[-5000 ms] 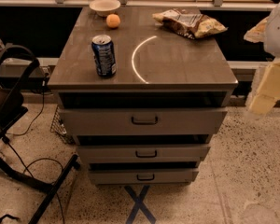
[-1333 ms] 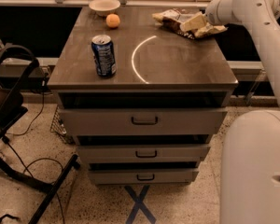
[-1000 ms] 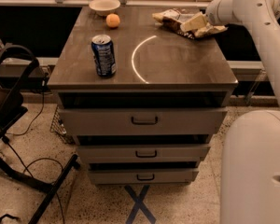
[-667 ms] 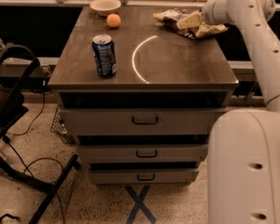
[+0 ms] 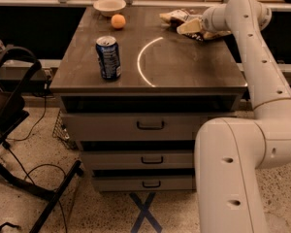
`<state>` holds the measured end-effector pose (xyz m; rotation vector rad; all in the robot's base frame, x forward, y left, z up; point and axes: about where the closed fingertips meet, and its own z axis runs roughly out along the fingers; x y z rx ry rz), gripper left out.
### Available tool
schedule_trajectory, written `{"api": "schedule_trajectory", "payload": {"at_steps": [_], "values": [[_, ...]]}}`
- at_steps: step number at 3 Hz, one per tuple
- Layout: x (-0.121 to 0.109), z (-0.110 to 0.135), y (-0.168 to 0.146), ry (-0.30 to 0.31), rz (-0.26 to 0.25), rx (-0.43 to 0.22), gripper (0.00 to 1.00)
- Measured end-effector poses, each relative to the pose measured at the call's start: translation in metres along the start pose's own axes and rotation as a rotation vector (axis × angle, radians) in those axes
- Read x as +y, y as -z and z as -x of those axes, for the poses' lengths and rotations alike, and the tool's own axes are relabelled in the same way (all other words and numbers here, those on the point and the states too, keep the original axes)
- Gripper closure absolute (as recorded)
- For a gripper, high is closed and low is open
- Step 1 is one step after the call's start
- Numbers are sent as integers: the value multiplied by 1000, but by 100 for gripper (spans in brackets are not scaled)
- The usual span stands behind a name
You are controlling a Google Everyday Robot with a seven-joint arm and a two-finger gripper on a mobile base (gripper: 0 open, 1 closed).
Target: Move brown chip bag near pepsi can
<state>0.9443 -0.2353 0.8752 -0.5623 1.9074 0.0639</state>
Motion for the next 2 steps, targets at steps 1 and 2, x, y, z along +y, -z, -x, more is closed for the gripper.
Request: {"api": "schedule_trajectory", "payload": {"at_steps": [1,2], "values": [[3,-23,-10,-28,-18,97,14],[3,-29,-12,-48,-29,125,37]]}}
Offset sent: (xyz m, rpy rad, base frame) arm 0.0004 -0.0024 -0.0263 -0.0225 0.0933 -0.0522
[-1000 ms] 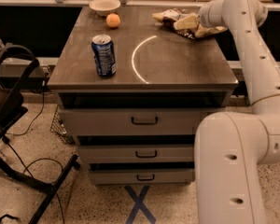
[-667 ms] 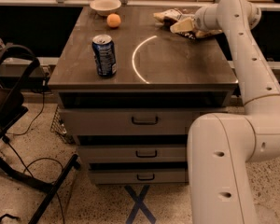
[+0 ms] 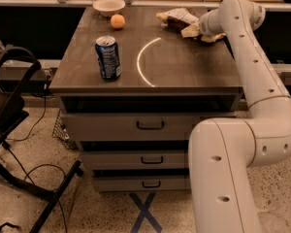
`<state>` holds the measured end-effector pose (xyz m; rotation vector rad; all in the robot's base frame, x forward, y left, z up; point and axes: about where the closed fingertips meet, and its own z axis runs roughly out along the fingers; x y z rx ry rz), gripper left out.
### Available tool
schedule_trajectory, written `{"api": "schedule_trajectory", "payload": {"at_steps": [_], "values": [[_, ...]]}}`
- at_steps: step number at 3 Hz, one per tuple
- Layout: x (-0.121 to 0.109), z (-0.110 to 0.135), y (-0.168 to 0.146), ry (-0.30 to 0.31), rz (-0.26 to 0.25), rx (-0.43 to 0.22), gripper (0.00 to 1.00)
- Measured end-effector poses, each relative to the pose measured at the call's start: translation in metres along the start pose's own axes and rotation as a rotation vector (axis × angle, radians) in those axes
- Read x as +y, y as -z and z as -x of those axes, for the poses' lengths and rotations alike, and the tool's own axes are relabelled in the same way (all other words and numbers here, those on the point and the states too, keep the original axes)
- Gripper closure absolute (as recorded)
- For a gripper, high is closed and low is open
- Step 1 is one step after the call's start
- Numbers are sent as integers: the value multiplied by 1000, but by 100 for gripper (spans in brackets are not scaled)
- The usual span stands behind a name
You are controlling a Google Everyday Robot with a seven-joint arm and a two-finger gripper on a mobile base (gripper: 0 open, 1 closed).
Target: Move brown chip bag near pepsi can
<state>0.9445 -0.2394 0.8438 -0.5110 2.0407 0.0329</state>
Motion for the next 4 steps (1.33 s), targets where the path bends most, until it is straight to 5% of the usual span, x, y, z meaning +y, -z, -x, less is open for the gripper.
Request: {"api": "schedule_trajectory", "payload": {"at_steps": [3,4], "values": [[4,-2,-4,2,6,4,100],[4,-2,-4,2,6,4,100]]}}
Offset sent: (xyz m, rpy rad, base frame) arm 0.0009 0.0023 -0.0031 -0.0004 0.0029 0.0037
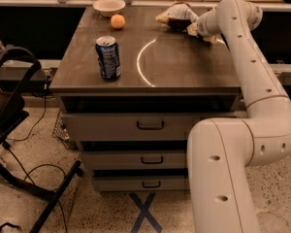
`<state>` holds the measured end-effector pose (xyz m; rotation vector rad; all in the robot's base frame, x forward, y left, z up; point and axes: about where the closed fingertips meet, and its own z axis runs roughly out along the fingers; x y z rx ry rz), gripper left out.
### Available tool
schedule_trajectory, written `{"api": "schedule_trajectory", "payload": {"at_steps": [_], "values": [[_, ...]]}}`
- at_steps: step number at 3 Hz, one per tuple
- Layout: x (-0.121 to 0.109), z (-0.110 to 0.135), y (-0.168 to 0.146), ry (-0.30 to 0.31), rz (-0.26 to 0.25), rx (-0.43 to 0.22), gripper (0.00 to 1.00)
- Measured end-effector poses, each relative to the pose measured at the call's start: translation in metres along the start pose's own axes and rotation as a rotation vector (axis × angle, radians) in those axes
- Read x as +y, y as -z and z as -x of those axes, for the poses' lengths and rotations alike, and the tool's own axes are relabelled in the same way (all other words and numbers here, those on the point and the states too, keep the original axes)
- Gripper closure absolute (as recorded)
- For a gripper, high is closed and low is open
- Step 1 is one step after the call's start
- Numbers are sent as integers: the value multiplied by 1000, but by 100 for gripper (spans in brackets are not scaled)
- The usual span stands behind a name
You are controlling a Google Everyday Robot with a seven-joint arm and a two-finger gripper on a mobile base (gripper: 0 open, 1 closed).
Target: Move brown chip bag near pepsi can
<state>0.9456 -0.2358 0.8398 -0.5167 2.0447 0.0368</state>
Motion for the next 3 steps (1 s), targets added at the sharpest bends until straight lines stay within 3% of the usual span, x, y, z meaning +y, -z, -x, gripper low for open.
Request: {"api": "schedule_trajectory", "payload": {"at_steps": [3], "values": [[0,1,1,0,0,0,100]]}}
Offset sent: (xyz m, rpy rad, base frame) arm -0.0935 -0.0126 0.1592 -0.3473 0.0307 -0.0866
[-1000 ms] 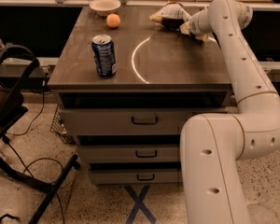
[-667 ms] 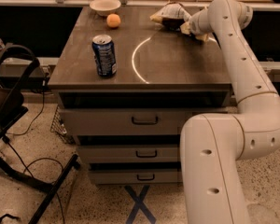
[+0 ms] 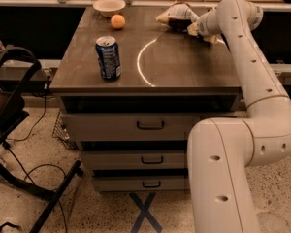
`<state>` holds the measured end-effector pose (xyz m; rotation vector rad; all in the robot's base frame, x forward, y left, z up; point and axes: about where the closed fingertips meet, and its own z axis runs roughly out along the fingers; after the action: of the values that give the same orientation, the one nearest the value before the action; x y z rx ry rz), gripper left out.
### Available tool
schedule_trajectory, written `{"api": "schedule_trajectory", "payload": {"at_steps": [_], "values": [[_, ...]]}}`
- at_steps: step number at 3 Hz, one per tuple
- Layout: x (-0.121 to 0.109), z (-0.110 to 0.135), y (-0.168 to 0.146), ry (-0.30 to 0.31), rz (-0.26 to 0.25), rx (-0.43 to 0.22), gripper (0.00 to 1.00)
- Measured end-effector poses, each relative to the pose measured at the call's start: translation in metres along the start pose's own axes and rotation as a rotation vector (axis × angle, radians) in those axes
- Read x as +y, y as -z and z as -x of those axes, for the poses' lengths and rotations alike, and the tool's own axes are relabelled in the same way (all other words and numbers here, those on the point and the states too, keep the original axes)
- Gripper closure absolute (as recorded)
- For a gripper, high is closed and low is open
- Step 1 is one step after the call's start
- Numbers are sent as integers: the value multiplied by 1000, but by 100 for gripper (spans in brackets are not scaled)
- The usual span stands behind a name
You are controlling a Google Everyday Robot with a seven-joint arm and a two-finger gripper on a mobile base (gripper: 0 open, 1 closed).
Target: Move brown chip bag near pepsi can
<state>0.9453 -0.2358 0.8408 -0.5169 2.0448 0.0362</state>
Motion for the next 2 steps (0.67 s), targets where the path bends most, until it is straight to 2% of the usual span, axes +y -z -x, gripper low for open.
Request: {"api": "schedule_trajectory", "payload": {"at_steps": [2], "values": [[0,1,1,0,0,0,100]]}}
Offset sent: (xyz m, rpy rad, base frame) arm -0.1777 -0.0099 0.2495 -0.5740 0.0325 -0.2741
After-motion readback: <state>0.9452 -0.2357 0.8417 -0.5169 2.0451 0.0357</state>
